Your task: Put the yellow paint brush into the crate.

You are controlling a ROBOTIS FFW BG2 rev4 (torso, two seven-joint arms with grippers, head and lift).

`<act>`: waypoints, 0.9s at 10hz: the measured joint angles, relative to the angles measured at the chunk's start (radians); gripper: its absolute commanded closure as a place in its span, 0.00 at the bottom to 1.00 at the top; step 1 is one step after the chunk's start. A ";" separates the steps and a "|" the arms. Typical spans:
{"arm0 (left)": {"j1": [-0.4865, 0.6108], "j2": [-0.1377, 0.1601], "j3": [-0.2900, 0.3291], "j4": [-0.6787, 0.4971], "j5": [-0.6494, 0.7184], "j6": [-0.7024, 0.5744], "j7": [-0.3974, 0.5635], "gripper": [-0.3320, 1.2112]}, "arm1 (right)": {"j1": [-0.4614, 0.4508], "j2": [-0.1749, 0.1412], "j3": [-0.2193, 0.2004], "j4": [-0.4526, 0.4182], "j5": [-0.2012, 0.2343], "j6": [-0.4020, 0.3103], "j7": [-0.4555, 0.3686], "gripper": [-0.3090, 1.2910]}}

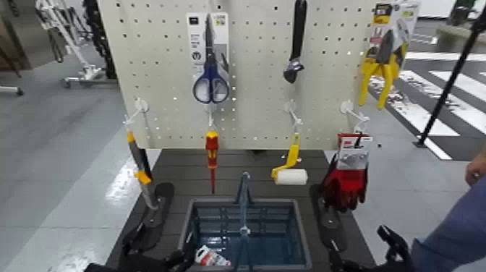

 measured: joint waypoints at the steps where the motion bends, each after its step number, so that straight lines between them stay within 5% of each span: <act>1: -0.001 0.000 0.002 0.000 0.001 0.000 -0.001 0.29 | -0.001 0.000 0.001 0.000 0.000 0.002 0.000 0.28; 9: -0.005 0.000 0.004 -0.003 0.010 -0.002 -0.017 0.29 | -0.002 0.000 0.002 -0.002 0.002 0.004 0.000 0.28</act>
